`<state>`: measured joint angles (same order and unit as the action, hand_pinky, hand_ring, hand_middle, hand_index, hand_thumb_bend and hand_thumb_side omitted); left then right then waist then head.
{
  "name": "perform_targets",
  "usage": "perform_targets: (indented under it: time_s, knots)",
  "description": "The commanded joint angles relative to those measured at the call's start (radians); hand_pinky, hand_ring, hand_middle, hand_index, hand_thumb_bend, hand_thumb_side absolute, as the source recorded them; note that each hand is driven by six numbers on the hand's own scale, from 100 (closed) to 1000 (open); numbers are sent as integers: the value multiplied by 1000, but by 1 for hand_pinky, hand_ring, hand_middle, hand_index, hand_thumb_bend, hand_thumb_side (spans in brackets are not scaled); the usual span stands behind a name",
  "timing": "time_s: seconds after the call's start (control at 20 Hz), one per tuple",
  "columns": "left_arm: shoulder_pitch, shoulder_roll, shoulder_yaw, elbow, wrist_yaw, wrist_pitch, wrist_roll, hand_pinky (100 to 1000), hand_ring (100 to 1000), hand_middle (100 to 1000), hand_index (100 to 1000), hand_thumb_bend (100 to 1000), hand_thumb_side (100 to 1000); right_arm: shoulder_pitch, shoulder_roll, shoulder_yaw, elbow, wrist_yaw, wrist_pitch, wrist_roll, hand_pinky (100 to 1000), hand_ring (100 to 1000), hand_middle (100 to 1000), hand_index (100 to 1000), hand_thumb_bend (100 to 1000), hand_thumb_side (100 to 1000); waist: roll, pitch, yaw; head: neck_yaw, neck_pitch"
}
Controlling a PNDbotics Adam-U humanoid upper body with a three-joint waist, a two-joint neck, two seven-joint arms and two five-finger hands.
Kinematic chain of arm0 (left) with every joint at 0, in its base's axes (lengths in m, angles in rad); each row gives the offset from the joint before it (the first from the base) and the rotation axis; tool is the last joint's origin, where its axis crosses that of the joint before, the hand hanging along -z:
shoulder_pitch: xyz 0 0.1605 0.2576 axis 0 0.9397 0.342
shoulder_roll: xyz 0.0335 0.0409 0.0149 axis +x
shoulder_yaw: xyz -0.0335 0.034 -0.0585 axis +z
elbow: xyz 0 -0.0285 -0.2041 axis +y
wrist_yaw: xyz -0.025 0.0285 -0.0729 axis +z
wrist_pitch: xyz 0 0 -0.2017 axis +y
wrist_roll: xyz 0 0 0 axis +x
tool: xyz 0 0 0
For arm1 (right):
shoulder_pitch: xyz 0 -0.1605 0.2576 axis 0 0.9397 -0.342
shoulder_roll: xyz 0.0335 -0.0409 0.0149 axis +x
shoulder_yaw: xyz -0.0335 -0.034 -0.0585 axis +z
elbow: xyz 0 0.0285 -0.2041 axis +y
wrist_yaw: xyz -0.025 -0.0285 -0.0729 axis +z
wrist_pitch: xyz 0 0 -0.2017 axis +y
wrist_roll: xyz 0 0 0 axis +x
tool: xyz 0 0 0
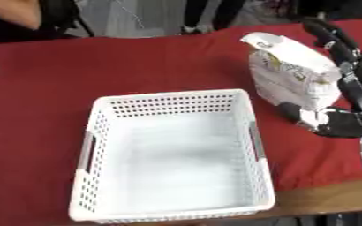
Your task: Pick up objects on the table and place them in the box.
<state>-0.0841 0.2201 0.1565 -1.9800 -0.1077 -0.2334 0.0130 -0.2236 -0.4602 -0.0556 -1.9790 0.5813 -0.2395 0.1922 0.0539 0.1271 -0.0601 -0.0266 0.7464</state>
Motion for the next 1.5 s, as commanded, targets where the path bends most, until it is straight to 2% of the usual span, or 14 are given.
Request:
perform_targets:
  time_s: [0.05, 0.3, 0.55, 1.1, 1.5]
  knots:
    - [-5, 5, -2, -20, 5, -3, -4, 727, 864, 976, 963, 768, 1000, -17, -32, -7, -21, -12, 7, 1, 856, 947, 958, 1000, 774, 874, -4, -14, 1, -2, -15]
    - [-5, 5, -3, -20, 7, -3, -5, 728, 864, 976, 962, 768, 1000, -29, -63, -1, -3, -27, 16, 8, 850, 941, 956, 1000, 777, 864, -5, -15, 4, -10, -19]
    - [-6, 6, -5, -20, 8, -2, -7, 729, 864, 976, 962, 767, 1000, -57, -102, 5, 57, -44, 14, 10, 848, 937, 954, 1000, 782, 852, -6, -15, 7, -47, -31]
    - [-7, 7, -10, -20, 11, 0, -13, 730, 864, 977, 961, 766, 1000, -151, -217, 40, 221, -56, -21, 32, 861, 932, 948, 1000, 801, 824, -9, -18, 15, -48, -35]
    - [-6, 7, -14, -20, 13, 3, -21, 731, 861, 976, 960, 764, 1000, -248, -256, 70, 359, -58, -50, 41, 859, 924, 943, 1000, 807, 812, -10, -19, 23, -48, -33]
